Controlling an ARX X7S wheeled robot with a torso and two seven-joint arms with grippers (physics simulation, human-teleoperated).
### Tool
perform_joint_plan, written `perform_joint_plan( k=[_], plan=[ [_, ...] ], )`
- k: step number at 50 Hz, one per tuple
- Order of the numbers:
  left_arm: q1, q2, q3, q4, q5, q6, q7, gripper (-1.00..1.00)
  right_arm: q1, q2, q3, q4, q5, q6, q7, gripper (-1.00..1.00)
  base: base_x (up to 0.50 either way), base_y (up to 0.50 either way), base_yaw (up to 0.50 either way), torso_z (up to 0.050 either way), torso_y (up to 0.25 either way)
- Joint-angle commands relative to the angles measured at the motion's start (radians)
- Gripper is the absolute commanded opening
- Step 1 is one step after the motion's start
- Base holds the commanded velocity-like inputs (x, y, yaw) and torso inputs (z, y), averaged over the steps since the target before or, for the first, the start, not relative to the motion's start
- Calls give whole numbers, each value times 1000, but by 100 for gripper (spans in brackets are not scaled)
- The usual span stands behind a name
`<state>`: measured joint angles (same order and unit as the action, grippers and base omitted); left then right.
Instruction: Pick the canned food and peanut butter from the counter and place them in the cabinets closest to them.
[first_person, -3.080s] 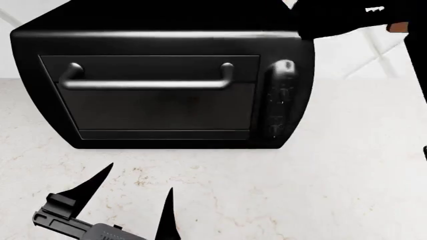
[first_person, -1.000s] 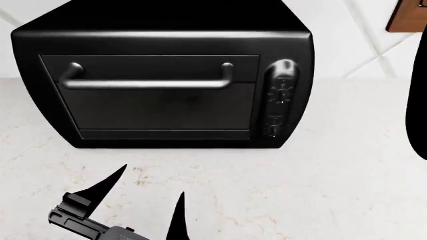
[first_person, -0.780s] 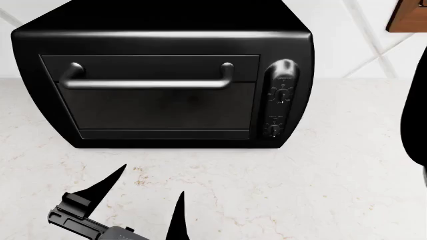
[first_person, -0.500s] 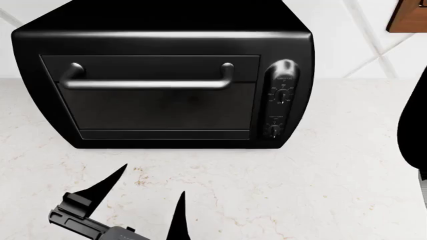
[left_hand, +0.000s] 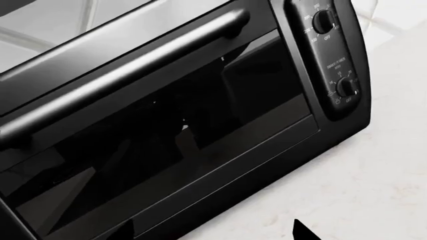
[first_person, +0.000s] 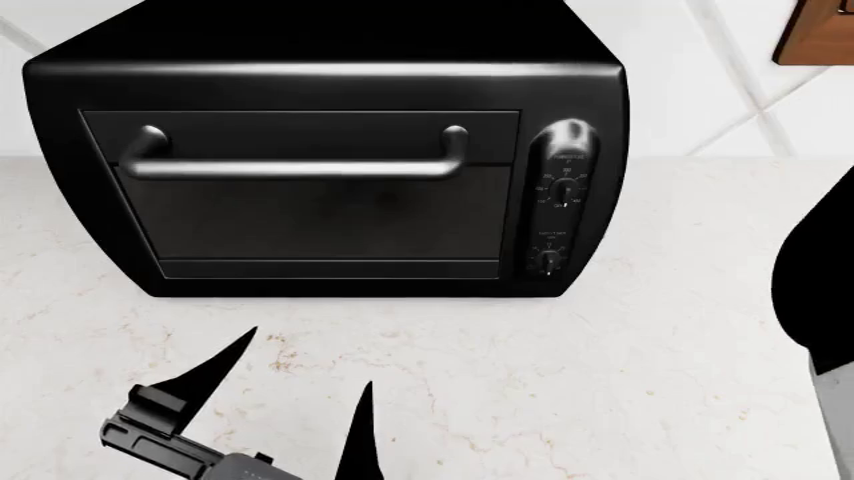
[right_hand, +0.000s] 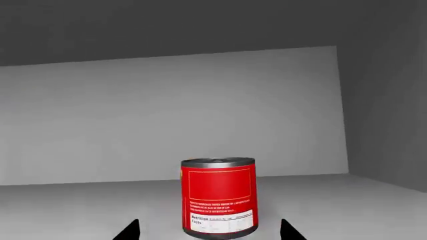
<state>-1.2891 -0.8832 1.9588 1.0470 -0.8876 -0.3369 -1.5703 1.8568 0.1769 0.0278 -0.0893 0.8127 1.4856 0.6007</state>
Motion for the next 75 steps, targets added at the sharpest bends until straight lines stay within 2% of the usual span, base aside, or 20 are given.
perform_joint_plan(
  k=[1, 8, 17, 21, 26, 34, 45, 52, 58, 66, 75],
  plan=[
    [2, -1, 2, 0, 8, 6, 0, 100, -66, 39, 69, -157, 367, 80, 336, 100, 0, 0, 0, 0, 0],
    [10, 4, -7, 0, 3, 1, 0, 100, -113, 74, 84, -199, 586, 68, 519, 100, 0, 0, 0, 0, 0],
    [8, 17, -30, 0, -24, -12, 1, 100, -155, 100, 75, -226, 704, 39, 602, 100, 0, 0, 0, 0, 0],
    [4, 15, -27, 0, -22, -6, 1, 100, -184, 107, 81, -241, 815, 30, 684, 100, 0, 0, 0, 0, 0],
    [-10, 4, -8, 0, -10, 15, 1, 100, -311, 144, 63, -360, 1038, -19, 842, 100, 0, 0, 0, 0, 0],
    [-18, -5, 1, 0, 5, 24, 1, 100, -465, 207, 46, -537, 1188, -108, 938, 100, 0, 0, 0, 0, 0],
    [-42, -32, 24, -1, 34, 49, 2, 100, -652, 271, 55, -739, 1211, -166, 928, 100, 0, 0, 0, 0, 0],
    [-43, -37, 26, -3, 37, 56, 8, 100, -683, 286, -51, -802, 1199, -150, 945, 100, 0, 0, 0, 0, 0],
    [-30, -37, 13, -9, 39, 55, 17, 100, -712, 301, -134, -844, 1194, -204, 955, 100, 0, 0, 0, 0, 0],
    [-15, -34, 1, -9, 42, 47, 20, 100, -927, 229, -34, -875, 1198, -320, 857, 100, 0, 0, 0, 0, 0],
    [-7, -35, -8, -11, 45, 42, 25, 100, -1039, 173, 1, -890, 1215, -374, 800, 100, 0, 0, 0, 0, 0]
  ],
)
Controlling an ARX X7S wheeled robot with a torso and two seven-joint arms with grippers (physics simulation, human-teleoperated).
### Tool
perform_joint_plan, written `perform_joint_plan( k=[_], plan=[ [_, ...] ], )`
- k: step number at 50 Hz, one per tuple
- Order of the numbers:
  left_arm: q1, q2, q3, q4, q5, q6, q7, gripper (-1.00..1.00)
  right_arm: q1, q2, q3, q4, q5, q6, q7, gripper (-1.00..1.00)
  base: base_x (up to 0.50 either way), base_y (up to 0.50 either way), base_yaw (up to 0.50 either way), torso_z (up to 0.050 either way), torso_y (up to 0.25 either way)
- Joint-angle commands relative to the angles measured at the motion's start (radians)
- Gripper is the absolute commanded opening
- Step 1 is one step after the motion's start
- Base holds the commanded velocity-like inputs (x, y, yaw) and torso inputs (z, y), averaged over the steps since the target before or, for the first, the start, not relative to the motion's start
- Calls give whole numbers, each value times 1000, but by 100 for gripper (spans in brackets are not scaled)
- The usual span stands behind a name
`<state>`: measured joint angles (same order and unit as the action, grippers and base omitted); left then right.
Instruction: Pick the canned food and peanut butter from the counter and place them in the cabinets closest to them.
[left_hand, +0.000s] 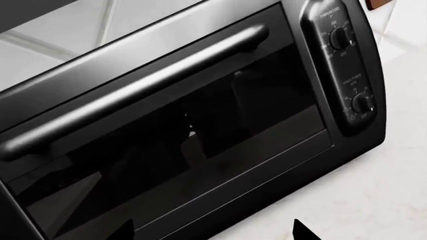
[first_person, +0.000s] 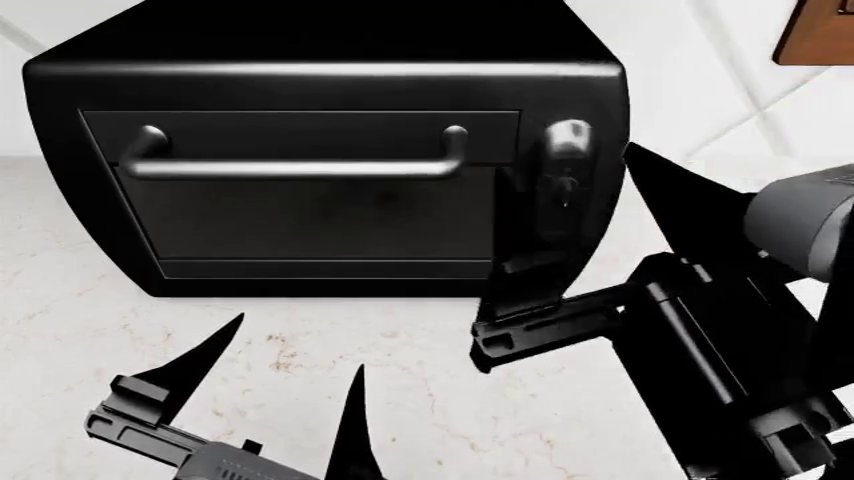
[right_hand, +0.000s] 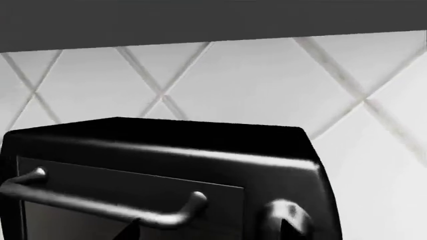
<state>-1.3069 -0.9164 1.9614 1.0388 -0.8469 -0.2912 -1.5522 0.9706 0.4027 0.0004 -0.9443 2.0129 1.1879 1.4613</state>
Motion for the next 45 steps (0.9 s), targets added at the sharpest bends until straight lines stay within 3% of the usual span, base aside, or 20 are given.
perform_joint_plan(
  k=[1, 16, 26, 45],
  plan=[
    [11, -1, -11, -3, 5, -4, 8, 100, -160, -56, 26, -33, 14, -77, -63, 100, 0, 0, 0, 0, 0],
    [8, 3, -15, 2, -3, -15, 3, 100, -315, -67, -36, -14, -50, -21, -81, 100, 0, 0, 0, 0, 0],
    [-12, 11, 7, 6, -9, -10, -9, 100, -521, -125, 55, -59, -275, 86, -274, 100, 0, 0, 0, 0, 0],
    [-11, 7, -3, -8, -9, -4, 12, 100, -564, -115, 55, -98, -462, 148, -375, 100, 0, 0, 0, 0, 0]
  ],
)
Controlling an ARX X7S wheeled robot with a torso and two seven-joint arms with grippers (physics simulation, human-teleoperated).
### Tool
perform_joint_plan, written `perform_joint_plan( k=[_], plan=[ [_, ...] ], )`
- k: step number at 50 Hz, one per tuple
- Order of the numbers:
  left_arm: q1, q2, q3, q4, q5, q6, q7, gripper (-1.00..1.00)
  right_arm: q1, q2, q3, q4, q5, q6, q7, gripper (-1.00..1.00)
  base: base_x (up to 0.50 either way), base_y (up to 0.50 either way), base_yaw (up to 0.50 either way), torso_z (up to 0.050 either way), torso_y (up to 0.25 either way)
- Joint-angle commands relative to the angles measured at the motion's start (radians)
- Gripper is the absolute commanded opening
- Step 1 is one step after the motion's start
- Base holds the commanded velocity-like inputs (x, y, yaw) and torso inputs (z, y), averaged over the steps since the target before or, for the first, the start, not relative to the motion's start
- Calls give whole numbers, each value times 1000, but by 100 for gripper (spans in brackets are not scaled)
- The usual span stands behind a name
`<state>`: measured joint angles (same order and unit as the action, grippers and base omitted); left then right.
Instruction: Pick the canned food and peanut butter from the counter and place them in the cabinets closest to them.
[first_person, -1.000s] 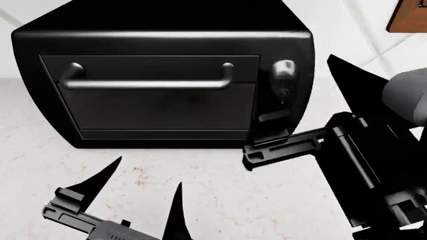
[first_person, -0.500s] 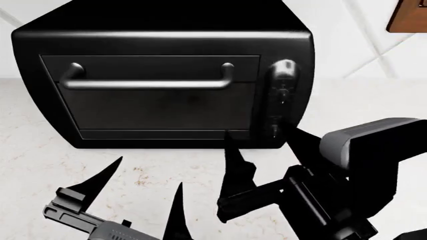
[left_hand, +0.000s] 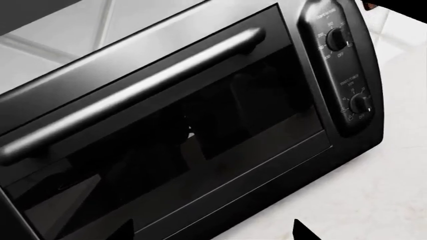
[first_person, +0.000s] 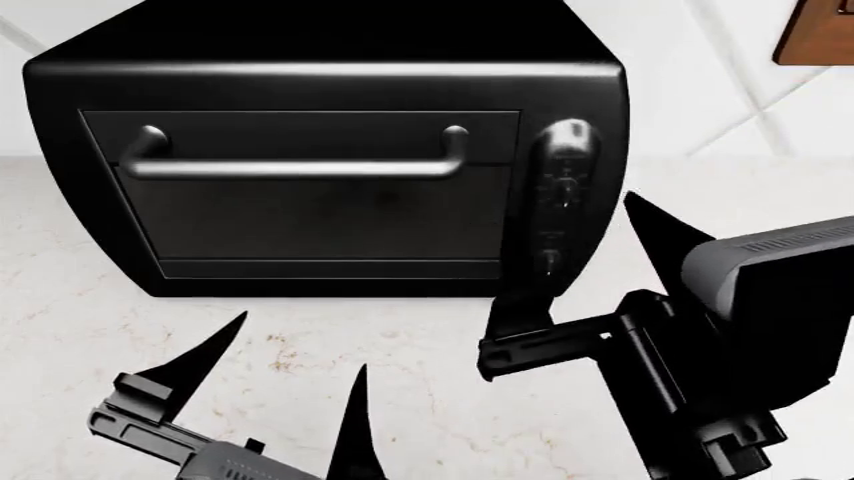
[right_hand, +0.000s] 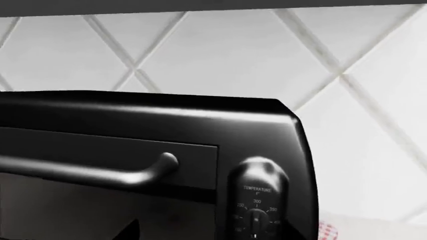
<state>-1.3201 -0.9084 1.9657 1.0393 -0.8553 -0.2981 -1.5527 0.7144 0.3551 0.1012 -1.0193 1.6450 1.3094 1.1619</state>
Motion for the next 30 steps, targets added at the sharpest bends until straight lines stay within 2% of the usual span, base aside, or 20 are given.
perform_joint_plan(
  k=[1, 9, 30],
  plan=[
    [4, -1, -9, -10, -1, 4, 14, 100, -308, -65, -46, -25, -101, 24, -85, 100, 0, 0, 0, 0, 0],
    [10, 1, -19, -13, -5, -1, 20, 100, -298, 2, -116, -27, -143, -64, -105, 100, 0, 0, 0, 0, 0],
    [-14, 24, -18, 5, -37, -25, -9, 100, -277, 48, -167, -23, -67, -93, -12, 100, -500, -1, 0, 0, 0]
  ],
)
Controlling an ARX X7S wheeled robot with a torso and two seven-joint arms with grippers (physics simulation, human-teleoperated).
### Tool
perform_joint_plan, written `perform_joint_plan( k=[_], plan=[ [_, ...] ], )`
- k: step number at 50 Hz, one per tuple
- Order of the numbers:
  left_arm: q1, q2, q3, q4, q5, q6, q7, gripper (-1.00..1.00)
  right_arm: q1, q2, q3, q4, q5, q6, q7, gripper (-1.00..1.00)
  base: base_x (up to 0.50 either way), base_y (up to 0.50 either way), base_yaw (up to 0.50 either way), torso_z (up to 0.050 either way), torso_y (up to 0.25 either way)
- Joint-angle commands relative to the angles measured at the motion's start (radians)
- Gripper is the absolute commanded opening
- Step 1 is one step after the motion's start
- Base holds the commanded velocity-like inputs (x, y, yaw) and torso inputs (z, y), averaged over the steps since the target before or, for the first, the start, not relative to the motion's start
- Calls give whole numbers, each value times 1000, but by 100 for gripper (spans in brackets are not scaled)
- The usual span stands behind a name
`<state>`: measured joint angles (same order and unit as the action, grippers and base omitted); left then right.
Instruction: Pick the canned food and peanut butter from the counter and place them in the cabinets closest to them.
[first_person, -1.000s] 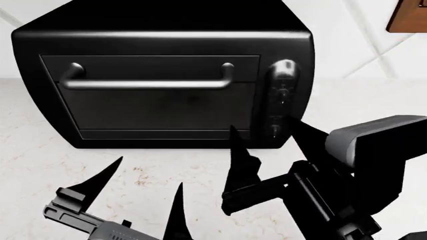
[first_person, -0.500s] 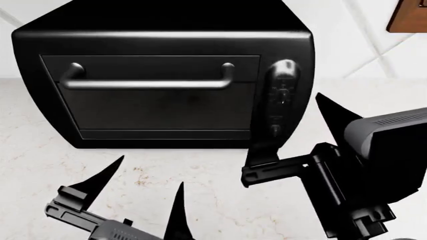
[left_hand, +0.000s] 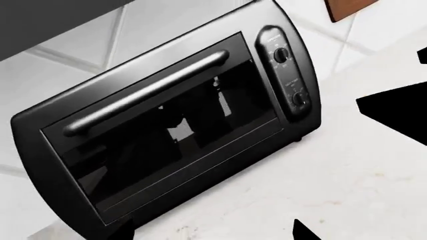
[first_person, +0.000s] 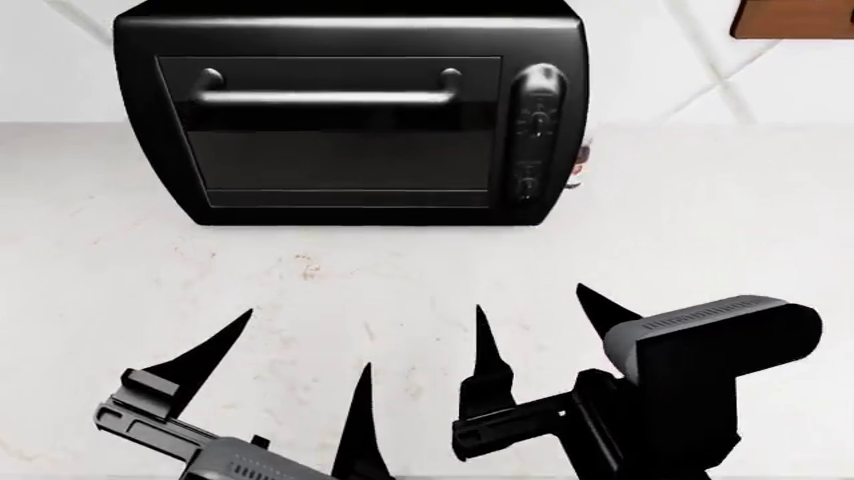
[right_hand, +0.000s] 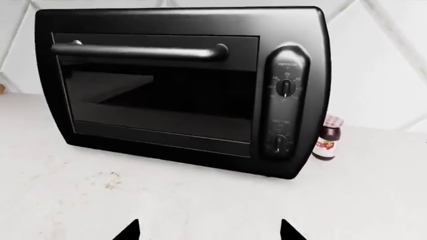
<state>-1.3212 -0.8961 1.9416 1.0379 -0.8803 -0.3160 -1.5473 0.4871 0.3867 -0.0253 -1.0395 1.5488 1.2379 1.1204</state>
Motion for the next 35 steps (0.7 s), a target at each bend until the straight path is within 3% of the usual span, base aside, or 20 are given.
perform_joint_plan(
  k=[1, 22, 35],
  plan=[
    [-14, 12, 8, 7, -11, -6, -15, 100, -50, 18, -41, -3, 31, -23, 31, 100, -500, -1, 0, 0, 0],
    [3, 3, 1, 2, 3, -5, -3, 100, -63, 16, -56, -6, 0, -38, 5, 100, -500, -1, 0, 0, 0],
    [3, 7, 3, 2, 0, -8, -6, 100, -83, 165, -233, -7, -159, -250, -55, 100, 0, 0, 0, 0, 0]
  ],
)
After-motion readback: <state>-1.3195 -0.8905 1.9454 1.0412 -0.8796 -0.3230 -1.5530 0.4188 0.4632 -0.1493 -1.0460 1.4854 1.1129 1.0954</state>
